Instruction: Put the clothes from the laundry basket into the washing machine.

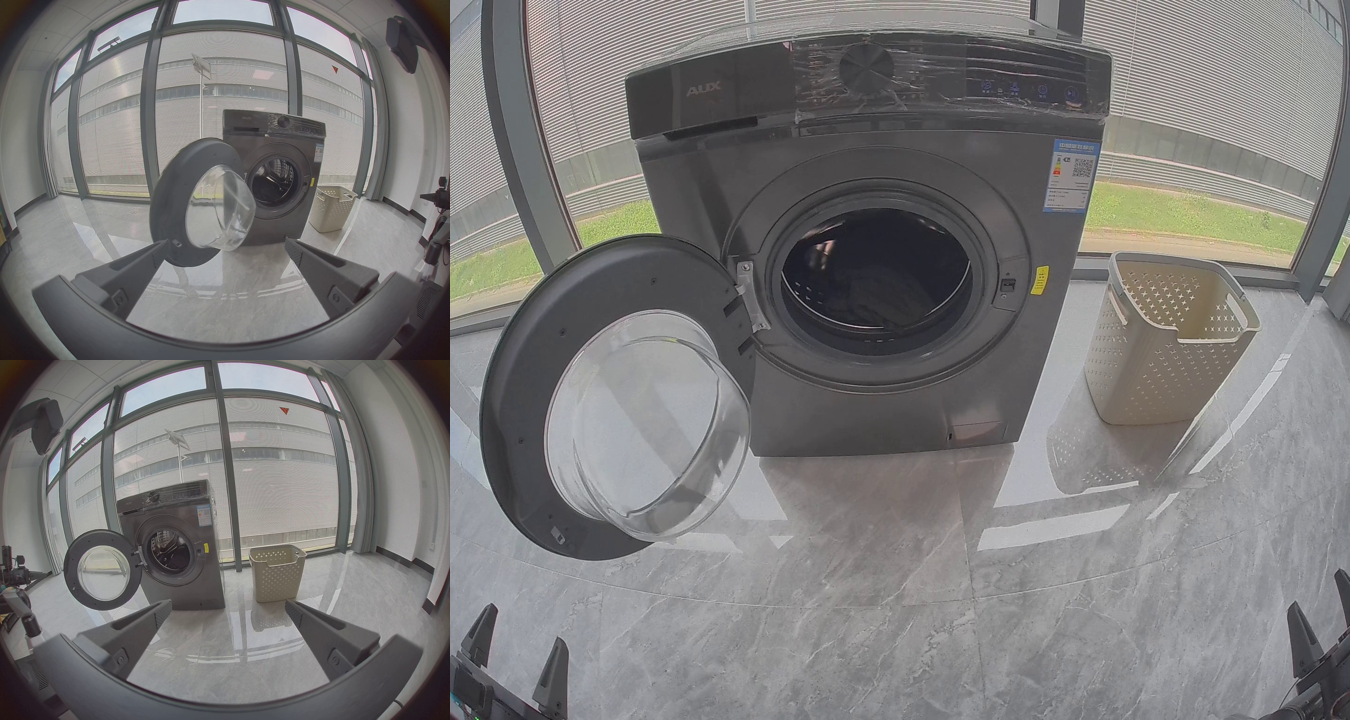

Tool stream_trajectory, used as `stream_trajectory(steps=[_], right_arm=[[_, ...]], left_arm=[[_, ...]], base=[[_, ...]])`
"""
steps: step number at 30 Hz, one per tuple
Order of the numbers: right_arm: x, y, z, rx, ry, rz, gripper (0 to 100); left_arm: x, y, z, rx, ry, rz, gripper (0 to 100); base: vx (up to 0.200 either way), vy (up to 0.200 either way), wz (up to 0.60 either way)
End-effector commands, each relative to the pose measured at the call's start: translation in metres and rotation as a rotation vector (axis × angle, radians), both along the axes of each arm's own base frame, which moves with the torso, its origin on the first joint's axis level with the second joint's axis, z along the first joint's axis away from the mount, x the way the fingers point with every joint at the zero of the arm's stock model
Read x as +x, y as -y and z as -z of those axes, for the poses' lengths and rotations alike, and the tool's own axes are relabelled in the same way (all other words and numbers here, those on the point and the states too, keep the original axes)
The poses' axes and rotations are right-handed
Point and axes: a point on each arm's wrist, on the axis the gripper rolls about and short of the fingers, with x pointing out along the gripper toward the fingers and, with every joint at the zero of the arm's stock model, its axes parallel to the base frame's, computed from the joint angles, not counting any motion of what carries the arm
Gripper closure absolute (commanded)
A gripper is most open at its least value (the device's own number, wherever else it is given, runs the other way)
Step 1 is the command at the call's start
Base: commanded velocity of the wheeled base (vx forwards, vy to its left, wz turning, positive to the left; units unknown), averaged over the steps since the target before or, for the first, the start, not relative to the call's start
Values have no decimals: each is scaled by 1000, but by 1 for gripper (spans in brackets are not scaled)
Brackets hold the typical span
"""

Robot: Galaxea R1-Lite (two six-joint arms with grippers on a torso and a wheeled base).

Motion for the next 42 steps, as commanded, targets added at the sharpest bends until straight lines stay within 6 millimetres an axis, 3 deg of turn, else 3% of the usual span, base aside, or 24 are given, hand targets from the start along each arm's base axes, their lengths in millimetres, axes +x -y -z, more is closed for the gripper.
stream_trajectory(steps=[1,16,25,37,42], right_arm=[[-1,0,2,1,9,-1,0],[-1,0,3,-3,8,-2,0],[-1,-2,2,7,8,-76,0],[-1,-2,2,-13,8,-84,0],[-1,-2,2,-4,9,-79,0]], left_arm=[[0,0,5,-1,0,-2,0],[0,0,5,8,-1,1,0],[0,0,5,11,-1,2,0],[0,0,5,8,-1,4,0],[0,0,5,9,-1,4,0]], base=[[0,0,0],[0,0,0],[0,200,0],[0,0,0],[0,0,600]])
